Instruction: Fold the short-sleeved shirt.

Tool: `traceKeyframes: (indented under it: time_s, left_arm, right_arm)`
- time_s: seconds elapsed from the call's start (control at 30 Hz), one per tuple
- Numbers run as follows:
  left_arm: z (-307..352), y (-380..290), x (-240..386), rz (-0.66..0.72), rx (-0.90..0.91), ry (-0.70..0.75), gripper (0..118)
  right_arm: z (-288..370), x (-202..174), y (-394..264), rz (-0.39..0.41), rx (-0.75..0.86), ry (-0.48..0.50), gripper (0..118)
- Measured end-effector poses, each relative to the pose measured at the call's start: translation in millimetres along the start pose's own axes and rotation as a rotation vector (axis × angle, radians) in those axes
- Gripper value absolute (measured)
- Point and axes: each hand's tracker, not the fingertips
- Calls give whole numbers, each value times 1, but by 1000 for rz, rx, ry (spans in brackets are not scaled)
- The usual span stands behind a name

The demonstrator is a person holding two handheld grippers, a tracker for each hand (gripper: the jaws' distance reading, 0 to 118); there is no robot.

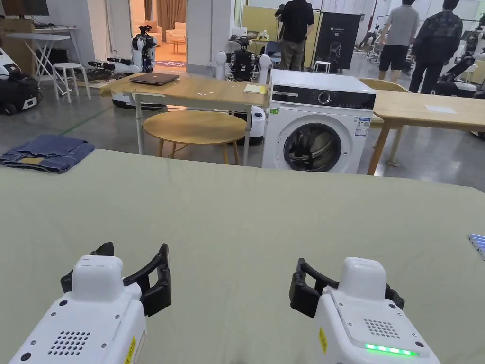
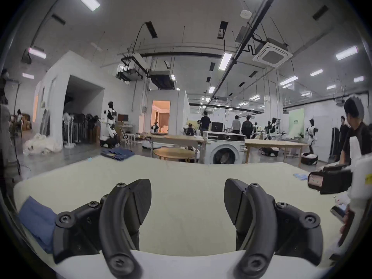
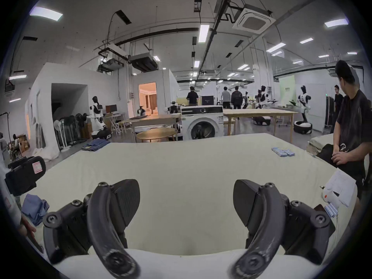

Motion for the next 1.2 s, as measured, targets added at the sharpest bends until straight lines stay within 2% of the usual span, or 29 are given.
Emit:
traceKeyframes:
  time_s: [0.1, 0.37, 0.5, 0.67, 0.97, 1.2]
  left_arm:
    - [-1, 2, 6, -77, -33, 33, 74]
    - [-3, 2, -2, -29, -82, -5, 74]
    - [-4, 1, -7, -20, -91, -7, 74]
    - [-6, 1, -6, -40, -104, 6, 74]
    - [-11, 1, -3, -53, -119, 7, 74]
    - [-15, 1, -2, -36, -137, -7, 74]
  right_arm:
    - [-4, -1, 3, 7, -14, -37, 97]
    - [-7, -3, -1, 26, -29, -51, 97]
    - [-8, -1, -2, -5, -45, -48, 97]
    - [-10, 0, -2, -1, -44, -63, 97]
    - [-8, -10, -4, 60, 3, -91, 97]
    - [-11, -10, -3, 69, 0, -92, 97]
